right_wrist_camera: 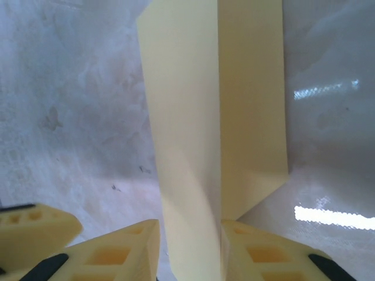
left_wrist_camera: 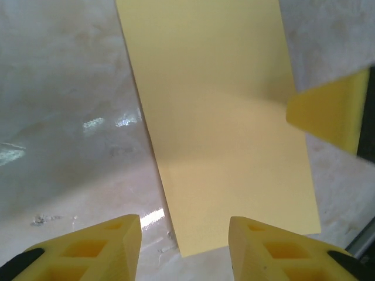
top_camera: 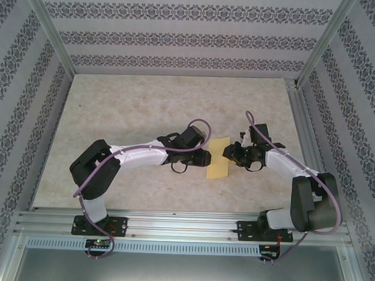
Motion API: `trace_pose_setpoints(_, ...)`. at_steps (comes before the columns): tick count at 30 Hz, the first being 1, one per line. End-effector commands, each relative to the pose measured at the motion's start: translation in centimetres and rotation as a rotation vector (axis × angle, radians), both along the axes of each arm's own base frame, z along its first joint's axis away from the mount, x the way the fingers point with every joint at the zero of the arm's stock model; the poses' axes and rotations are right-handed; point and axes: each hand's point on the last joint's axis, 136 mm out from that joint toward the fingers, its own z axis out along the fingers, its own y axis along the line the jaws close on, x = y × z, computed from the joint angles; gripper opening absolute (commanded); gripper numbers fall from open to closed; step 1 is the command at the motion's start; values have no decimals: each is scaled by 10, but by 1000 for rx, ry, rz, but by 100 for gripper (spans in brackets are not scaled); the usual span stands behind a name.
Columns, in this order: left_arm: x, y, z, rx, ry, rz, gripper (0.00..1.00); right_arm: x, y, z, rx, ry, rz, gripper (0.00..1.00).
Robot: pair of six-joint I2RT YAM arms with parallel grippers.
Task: Fold a paper plane with a square sheet of paper (pick it up from the middle)
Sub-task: Third fold the triangle at the center of the table.
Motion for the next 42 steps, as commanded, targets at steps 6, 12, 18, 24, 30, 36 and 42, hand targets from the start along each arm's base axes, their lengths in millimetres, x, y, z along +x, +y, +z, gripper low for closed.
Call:
trace_pose_setpoints(6, -34, -34, 28, 121, -259, -248, 56, 15, 9, 9, 35, 1, -7, 30)
trace_pose_setpoints(12, -47, -53, 21, 245, -318, -346, 61, 17, 10, 7, 35, 10, -5, 30)
trace_pose_setpoints(18, -52, -64, 6, 379, -374, -396, 63, 17, 10, 5, 32, 13, -7, 30)
trace_pose_setpoints(24, -47, -60, -2, 461, -419, -366, 64, 20, 11, 6, 38, 10, -6, 30)
trace_pose_setpoints(30, -41, -66, -2, 468, -442, -356, 62, 23, 11, 9, 37, 5, -3, 30)
trace_pose_setpoints(36, -40, -69, -2, 468, -449, -363, 47, 24, 9, 7, 21, 9, -9, 30)
trace_pose_setpoints(42, -39, -70, 5, 442, -460, -344, 24, 25, 7, 4, 6, 17, -7, 30)
